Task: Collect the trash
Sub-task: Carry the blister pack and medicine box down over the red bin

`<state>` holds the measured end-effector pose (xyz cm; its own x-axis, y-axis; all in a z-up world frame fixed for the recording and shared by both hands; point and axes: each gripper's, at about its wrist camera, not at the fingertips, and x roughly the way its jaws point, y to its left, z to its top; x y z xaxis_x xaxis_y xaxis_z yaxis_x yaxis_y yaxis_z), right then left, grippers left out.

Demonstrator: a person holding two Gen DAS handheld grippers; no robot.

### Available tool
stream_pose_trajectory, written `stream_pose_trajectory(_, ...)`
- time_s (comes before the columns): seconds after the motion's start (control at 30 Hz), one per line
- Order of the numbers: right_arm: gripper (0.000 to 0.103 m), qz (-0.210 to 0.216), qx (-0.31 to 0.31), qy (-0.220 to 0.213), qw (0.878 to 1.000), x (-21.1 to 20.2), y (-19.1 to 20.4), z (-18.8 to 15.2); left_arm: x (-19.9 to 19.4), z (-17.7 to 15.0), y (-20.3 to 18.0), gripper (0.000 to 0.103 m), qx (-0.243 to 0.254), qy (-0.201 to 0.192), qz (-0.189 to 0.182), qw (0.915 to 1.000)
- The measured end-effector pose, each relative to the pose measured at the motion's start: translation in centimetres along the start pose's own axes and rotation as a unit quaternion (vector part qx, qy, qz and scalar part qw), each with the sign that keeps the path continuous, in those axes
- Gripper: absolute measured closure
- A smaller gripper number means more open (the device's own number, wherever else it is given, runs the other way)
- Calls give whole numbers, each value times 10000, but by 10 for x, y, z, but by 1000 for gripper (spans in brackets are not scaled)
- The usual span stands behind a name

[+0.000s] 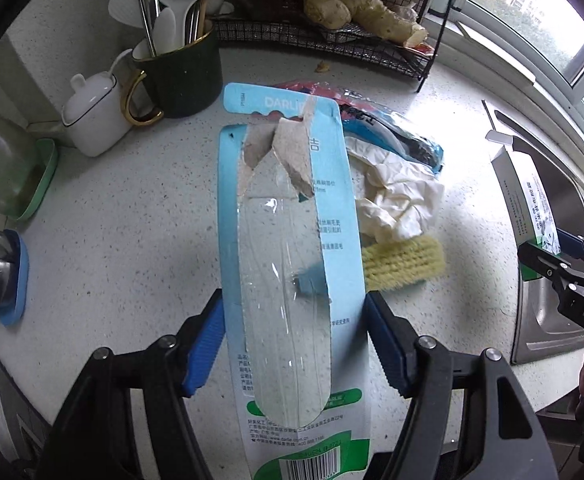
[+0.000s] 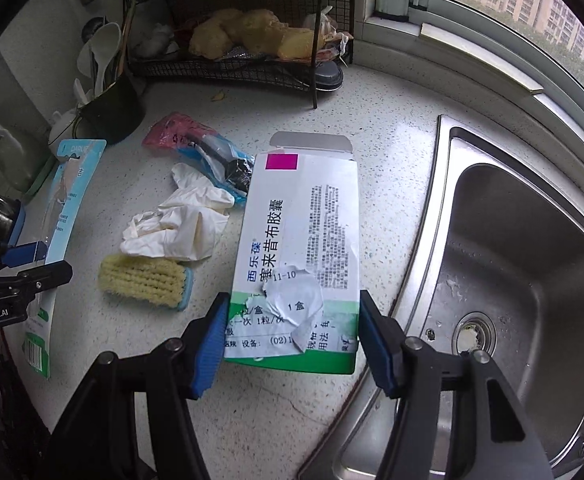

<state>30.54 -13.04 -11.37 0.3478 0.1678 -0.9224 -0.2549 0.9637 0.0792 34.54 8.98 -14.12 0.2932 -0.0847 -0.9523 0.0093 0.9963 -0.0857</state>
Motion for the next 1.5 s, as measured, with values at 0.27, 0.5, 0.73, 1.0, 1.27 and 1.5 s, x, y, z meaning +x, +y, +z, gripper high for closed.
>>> stream_pose_trajectory(0.27,45,194,-160,-346,9991,-59,1,-62,-38,-66,-47,37,89,-180,-94,9998)
stream_pose_trajectory(0.5,45,344,-247,-469,9980,-89,-2,-120,-65,-127,-95,37,190,-278,-152,9993)
stream_pose_trajectory(0.73,45,460,-316,-362,9978,-111,-6,-181,-76,-194,-135,37,246,-183,-238,9992)
stream_pose_trajectory(1.0,45,616,-417,-35,9972,-116,-13,-239,-68,-257,-163,37,139,124,-320,9993)
stream_pose_trajectory(1.27,45,799,-510,415,9946,-97,-2,-277,-49,-302,-174,37,275,617,-280,9973)
stream_pose_trajectory(1.5,45,842,-467,920,9911,-65,14,-291,-11,-320,-172,37,368,1042,-328,9933)
